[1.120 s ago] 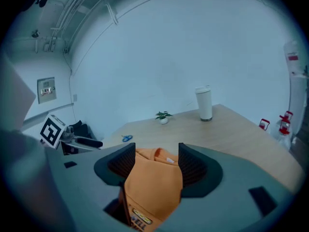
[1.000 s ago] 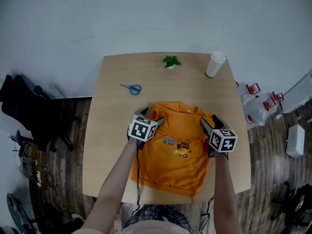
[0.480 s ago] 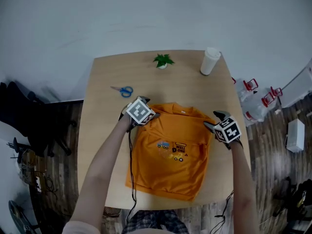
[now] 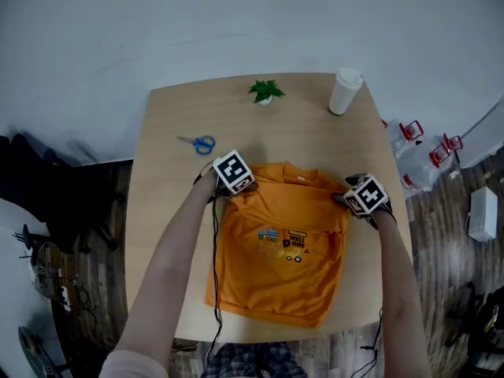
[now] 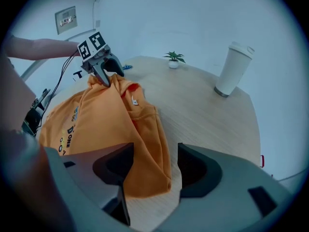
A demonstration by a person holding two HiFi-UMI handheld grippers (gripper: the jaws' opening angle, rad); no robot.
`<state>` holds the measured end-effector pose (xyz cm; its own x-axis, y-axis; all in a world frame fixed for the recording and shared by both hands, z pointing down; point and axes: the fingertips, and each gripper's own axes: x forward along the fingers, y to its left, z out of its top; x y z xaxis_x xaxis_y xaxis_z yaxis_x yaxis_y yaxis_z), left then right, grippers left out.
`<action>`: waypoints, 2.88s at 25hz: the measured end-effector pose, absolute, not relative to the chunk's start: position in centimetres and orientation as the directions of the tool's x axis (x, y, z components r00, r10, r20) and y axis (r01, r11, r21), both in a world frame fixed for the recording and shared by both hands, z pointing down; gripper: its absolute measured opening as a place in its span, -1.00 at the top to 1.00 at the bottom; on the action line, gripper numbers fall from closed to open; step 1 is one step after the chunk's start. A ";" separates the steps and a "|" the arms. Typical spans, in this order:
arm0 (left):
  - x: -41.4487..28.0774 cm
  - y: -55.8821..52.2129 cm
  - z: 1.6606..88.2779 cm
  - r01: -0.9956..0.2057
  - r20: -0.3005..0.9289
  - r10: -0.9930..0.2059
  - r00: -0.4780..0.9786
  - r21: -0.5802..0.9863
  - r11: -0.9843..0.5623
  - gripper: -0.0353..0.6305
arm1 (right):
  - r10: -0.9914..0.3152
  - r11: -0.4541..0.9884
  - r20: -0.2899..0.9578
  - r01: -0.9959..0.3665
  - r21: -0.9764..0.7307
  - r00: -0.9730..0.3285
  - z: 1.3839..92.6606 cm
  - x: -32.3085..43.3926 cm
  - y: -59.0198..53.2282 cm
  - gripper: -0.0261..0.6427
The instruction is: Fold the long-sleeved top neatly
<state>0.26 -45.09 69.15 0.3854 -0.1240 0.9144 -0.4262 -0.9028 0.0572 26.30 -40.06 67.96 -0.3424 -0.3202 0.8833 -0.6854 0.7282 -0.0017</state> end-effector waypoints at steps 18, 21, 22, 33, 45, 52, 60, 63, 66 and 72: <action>1.4 -42.2 69.4 -0.423 0.878 -0.030 0.478 0.200 -0.884 0.52 | -0.200 0.714 0.894 -0.685 -0.147 -0.401 69.2 24.4 -37.6 0.76; 1.3 -42.1 69.1 -0.405 0.885 -0.047 0.463 0.164 -0.899 0.55 | -0.227 0.719 0.890 -0.684 -0.121 -0.396 68.8 24.6 -37.8 0.78; 1.3 -42.2 68.8 -0.405 0.884 -0.065 0.463 0.146 -0.903 0.56 | -0.248 0.708 0.884 -0.697 -0.114 -0.396 68.5 24.7 -38.0 0.78; 1.8 -44.9 63.2 -0.469 0.798 -0.352 0.490 -0.099 -0.878 0.56 | -0.482 0.661 0.812 -0.745 0.089 -0.330 63.7 25.8 -40.4 0.78; 0.3 -37.1 57.2 -0.359 0.673 -0.487 0.556 -0.335 -0.871 0.54 | -0.593 0.749 0.689 -0.600 0.281 -0.417 57.0 23.1 -32.8 0.78; -1.2 -31.1 56.5 -0.288 0.701 -0.452 0.552 -0.348 -0.892 0.54 | -0.539 0.814 0.697 -0.505 0.288 -0.472 56.0 20.8 -26.7 0.78; -1.9 -24.3 57.1 -0.241 0.715 -0.434 0.548 -0.362 -0.901 0.54 | -0.468 0.875 0.730 -0.377 0.304 -0.498 56.8 18.2 -19.6 0.78; -2.1 -21.6 58.1 -0.215 0.720 -0.425 0.548 -0.370 -0.904 0.54 | -0.435 0.894 0.741 -0.340 0.290 -0.512 57.8 17.6 -16.7 0.77; -2.5 -19.0 59.5 -0.172 0.734 -0.407 0.543 -0.378 -0.910 0.53 | -0.390 0.915 0.758 -0.311 0.257 -0.522 59.1 17.0 -13.7 0.77; -3.6 -15.1 62.2 -0.101 0.786 -0.333 0.520 -0.331 -0.938 0.50 | -0.296 0.949 0.814 -0.251 0.191 -0.500 62.5 16.2 -9.2 0.76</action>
